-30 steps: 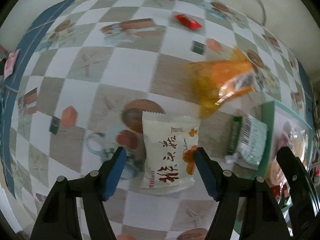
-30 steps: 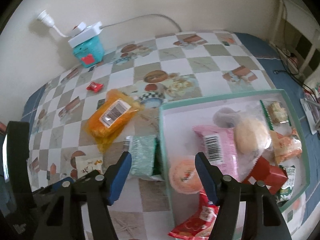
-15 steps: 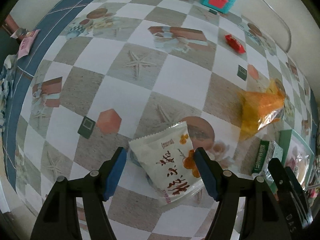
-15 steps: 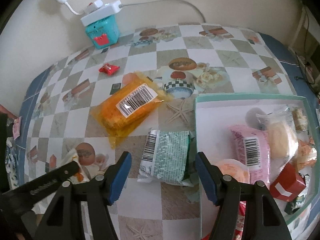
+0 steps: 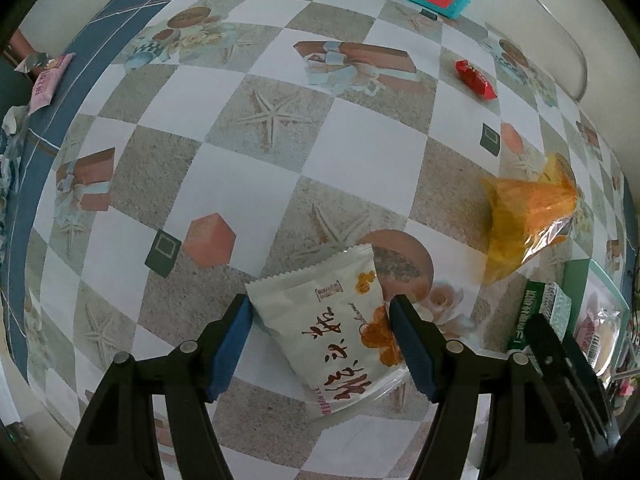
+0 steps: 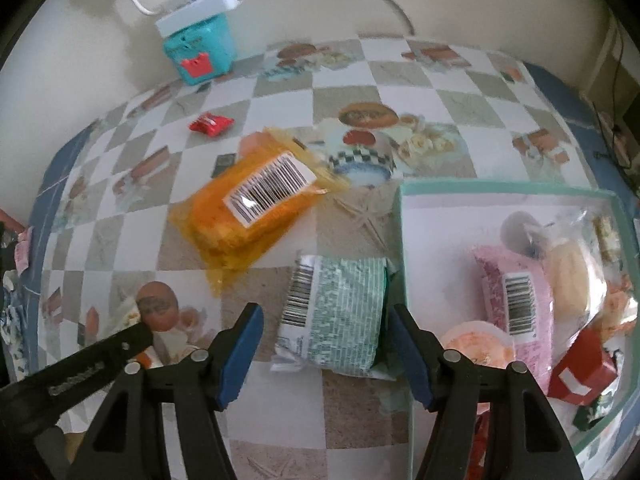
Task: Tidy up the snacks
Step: 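Grasp the white printed bread bag with the left tool while the right tool grasps the green striped pack, then lift both packs and carry them over the white tray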
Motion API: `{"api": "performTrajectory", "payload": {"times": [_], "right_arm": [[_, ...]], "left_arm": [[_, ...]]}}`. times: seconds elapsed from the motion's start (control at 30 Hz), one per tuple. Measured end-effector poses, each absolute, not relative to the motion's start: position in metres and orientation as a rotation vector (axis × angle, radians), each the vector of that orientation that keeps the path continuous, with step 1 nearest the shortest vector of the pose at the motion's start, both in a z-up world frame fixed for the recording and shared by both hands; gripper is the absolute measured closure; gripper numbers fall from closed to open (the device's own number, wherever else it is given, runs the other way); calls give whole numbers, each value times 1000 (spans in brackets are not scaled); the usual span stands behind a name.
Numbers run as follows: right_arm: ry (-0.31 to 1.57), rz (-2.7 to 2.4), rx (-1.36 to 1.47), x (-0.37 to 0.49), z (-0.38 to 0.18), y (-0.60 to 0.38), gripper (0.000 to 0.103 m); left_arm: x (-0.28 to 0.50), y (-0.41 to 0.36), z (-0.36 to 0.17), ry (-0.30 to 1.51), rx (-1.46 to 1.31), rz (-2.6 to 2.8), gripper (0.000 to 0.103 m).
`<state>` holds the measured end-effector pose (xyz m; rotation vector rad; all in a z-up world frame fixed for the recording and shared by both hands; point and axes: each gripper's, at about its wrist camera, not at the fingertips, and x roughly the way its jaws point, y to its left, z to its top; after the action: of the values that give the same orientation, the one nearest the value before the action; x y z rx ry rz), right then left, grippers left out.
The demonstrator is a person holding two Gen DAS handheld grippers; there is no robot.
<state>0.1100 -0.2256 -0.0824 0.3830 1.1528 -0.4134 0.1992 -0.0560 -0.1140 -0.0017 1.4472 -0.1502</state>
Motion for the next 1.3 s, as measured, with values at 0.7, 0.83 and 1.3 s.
{"api": "performTrajectory", "payload": {"times": [0.7,0.83,1.3], "right_arm": [[1160,-420,336,112,-86,-217,49],[1158,-417,344,108,-81,-218,50],[1081,-382,410,65,-36,-212,50]], "left_arm": [[190,-69,-109,1422,56,-155,38],[185,-71,-102,1404,63,-155,47],[148,-69,-62,1330,57,-153,48]]}}
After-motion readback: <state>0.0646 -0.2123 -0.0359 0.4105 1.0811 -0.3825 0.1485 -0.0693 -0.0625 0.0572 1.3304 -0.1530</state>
